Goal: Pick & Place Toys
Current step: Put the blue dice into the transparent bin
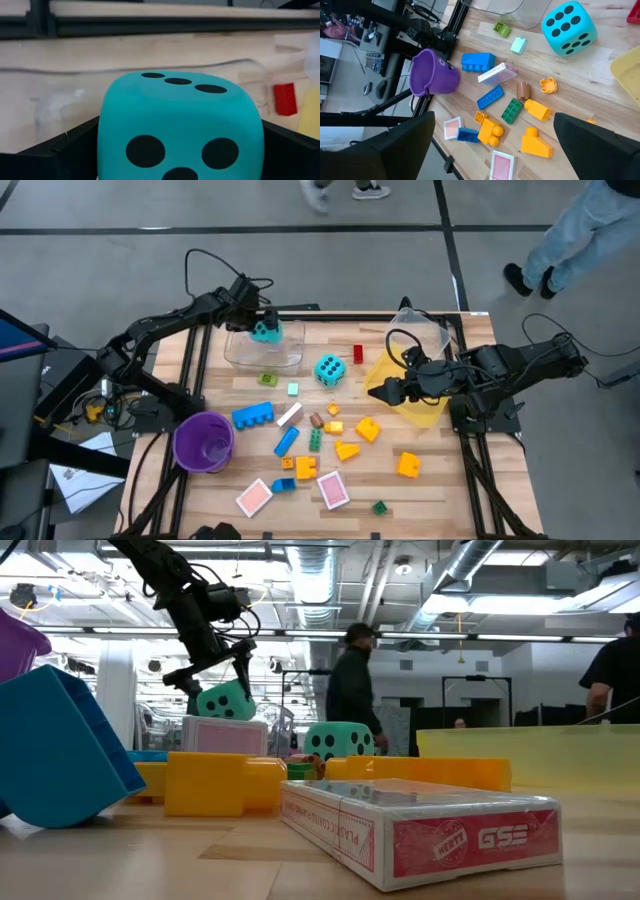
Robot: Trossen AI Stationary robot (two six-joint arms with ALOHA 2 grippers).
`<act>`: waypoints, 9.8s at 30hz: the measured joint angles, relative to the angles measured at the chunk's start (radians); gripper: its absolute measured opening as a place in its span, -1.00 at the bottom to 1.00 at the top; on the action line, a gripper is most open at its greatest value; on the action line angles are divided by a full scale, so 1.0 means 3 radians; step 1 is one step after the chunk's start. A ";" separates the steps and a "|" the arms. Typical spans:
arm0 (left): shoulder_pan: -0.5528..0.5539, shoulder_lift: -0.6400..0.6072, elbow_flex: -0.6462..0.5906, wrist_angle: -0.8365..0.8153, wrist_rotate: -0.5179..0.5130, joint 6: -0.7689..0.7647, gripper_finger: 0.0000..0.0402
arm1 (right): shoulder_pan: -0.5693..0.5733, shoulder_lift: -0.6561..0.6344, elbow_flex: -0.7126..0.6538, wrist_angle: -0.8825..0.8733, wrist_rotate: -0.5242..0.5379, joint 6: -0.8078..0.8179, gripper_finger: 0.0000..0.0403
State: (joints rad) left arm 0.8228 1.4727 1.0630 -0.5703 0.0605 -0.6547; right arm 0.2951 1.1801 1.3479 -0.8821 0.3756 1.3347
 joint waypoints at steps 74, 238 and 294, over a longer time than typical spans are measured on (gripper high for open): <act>0.0239 0.0177 0.0001 -0.0573 0.0862 -0.0097 0.99 | 0.0085 -0.0001 0.0002 -0.0037 0.0154 0.0006 0.98; -0.0875 -0.0604 -0.0008 -0.0171 -0.0075 0.3418 0.99 | -0.2157 0.3330 0.2219 0.1456 -0.2298 -0.1656 -1.00; -0.0864 -0.0608 -0.0001 -0.0030 -0.0115 0.3389 0.99 | -0.2205 0.3275 0.2154 0.1220 -0.2188 -0.1872 -1.00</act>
State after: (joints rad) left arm 0.5636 1.2903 1.0626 -0.5795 0.0259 0.3619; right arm -0.3664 2.1626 1.9940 -0.5160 -0.2810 0.7731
